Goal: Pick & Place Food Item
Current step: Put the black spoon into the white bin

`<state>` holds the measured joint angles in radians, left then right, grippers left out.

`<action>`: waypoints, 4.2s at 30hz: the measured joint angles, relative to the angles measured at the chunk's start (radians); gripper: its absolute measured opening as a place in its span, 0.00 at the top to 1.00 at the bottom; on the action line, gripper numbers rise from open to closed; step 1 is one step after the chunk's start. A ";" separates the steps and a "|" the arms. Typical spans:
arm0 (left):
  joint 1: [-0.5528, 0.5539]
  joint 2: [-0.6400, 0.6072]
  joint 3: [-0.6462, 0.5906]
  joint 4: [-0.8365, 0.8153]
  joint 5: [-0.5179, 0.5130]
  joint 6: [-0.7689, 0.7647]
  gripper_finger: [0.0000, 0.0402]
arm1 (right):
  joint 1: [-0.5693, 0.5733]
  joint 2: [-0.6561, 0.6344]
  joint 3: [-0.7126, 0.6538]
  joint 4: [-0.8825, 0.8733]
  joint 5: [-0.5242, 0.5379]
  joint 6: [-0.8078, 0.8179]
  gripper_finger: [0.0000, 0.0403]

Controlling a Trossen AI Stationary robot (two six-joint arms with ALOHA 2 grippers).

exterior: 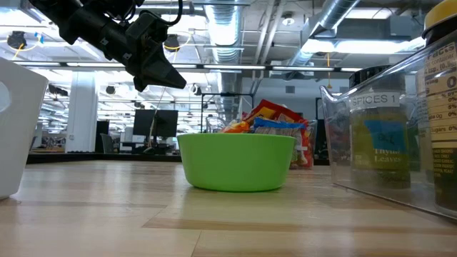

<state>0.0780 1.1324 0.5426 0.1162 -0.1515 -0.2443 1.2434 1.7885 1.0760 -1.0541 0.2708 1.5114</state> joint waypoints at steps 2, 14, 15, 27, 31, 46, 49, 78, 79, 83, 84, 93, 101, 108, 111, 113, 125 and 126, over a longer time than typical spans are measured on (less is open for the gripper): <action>0.000 0.000 0.000 0.000 0.000 0.000 0.91 | 0.000 0.000 0.028 -0.031 0.000 0.000 1.00; 0.000 0.000 0.000 0.000 0.000 0.000 0.91 | -0.021 0.000 0.181 -0.327 0.157 0.211 1.00; 0.000 0.000 0.000 0.000 0.000 0.000 0.91 | -0.024 0.000 0.192 -0.378 0.165 0.282 1.00; 0.000 0.000 0.000 0.007 0.000 0.000 0.91 | -0.101 -0.055 0.228 -0.494 0.116 0.703 1.00; 0.000 0.000 0.000 0.008 0.000 0.000 0.91 | -0.128 -0.061 0.228 -0.496 0.119 0.666 1.00; 0.000 0.000 0.000 0.024 0.000 0.000 0.91 | -0.164 -0.147 0.228 -0.426 0.056 0.643 1.00; 0.000 0.000 0.000 0.024 0.000 0.000 0.91 | -0.164 -0.188 0.228 -0.388 0.067 0.573 1.00; 0.000 0.000 0.000 0.023 0.000 0.000 0.91 | -0.161 -0.392 0.062 -0.238 0.032 0.665 1.00; 0.000 0.000 0.000 0.023 0.000 0.000 0.91 | -0.162 -0.393 0.036 -0.198 0.019 0.666 1.00; 0.000 0.000 0.000 0.023 0.000 0.000 0.91 | -0.172 -0.397 -0.047 -0.111 -0.050 0.712 1.00; 0.000 0.000 0.000 0.023 0.000 0.000 0.91 | -0.173 -0.397 -0.063 -0.113 -0.072 0.734 1.00; 0.000 0.000 0.000 0.026 0.000 0.000 0.91 | -0.199 -0.463 -0.209 0.004 -0.116 0.785 1.00; 0.000 0.000 0.000 0.027 0.000 0.000 0.91 | -0.226 -0.493 -0.334 0.140 -0.116 0.805 1.00; 0.000 0.000 0.000 0.027 0.000 0.000 0.91 | -0.226 -0.482 -0.335 0.132 -0.136 0.804 1.00; 0.000 0.000 0.000 0.027 0.000 0.000 0.91 | -0.225 -0.453 -0.335 0.135 -0.144 0.803 1.00; 0.000 0.000 0.000 0.027 0.000 0.000 0.91 | -0.225 -0.434 -0.335 0.143 -0.144 0.803 1.00; 0.000 0.000 0.000 0.027 0.000 0.000 0.91 | -0.225 -0.368 -0.335 0.177 -0.169 0.801 1.00; 0.000 0.000 0.000 0.027 0.000 0.000 0.91 | -0.225 -0.368 -0.335 0.181 -0.170 0.800 1.00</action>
<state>0.0779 1.1324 0.5426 0.1429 -0.1515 -0.2443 1.0180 1.4204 0.7406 -0.8736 0.1009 2.3109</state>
